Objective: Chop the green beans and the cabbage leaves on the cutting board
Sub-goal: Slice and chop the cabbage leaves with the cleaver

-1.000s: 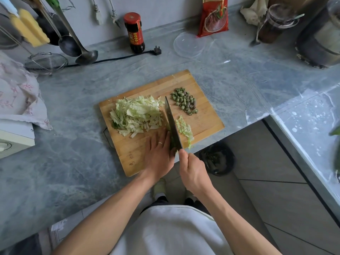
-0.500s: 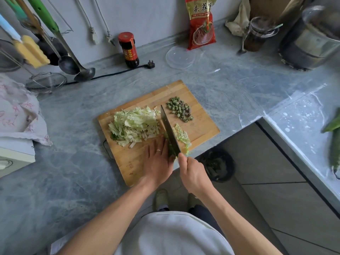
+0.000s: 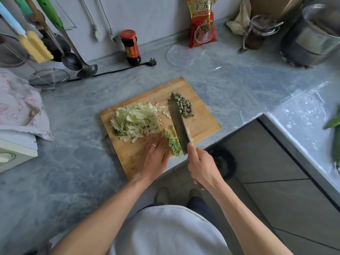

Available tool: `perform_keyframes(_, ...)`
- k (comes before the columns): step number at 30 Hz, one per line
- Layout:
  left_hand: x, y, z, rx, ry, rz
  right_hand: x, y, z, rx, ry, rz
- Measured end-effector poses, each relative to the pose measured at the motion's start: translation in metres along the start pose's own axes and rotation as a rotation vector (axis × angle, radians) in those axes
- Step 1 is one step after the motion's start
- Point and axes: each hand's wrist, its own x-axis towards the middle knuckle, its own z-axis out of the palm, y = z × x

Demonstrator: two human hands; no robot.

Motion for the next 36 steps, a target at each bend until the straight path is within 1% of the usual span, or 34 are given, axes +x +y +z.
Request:
perform_keyframes(2,-0.001,0.001,0.003,0.017,-0.001,0.004,-0.005,0.001,0.002,-0.007,-0.003,-0.011)
perform_keyframes(5,-0.002,0.007,0.006,0.039,-0.020,-0.092,-0.006,0.004,0.006,-0.012,-0.008,-0.005)
perform_keyframes(7,-0.001,0.011,0.008,0.072,-0.040,-0.122,-0.007,0.007,0.007,-0.023,-0.017,-0.008)
perform_keyframes(14,0.013,0.005,0.004,0.099,-0.101,-0.046,-0.008,0.013,0.017,-0.023,-0.016,-0.017)
perform_keyframes(16,0.013,0.006,0.003,0.079,-0.087,-0.042,-0.008,0.012,0.021,-0.007,-0.009,-0.015)
perform_keyframes(19,0.010,0.011,0.003,0.034,-0.024,-0.064,-0.009,0.010,0.025,-0.002,-0.004,-0.012)
perform_keyframes(24,0.010,0.011,0.005,0.058,0.022,-0.043,-0.006,0.009,0.028,-0.042,0.002,-0.013)
perform_keyframes(28,0.009,0.009,0.007,0.087,0.025,-0.022,-0.006,0.006,0.031,-0.075,0.015,-0.027)
perform_keyframes(34,0.014,0.006,0.010,0.099,-0.106,-0.094,0.005,-0.006,0.030,-0.079,0.007,-0.039)
perform_keyframes(36,0.015,0.005,0.009,0.095,-0.108,-0.089,-0.001,-0.002,0.028,-0.114,0.007,-0.040)
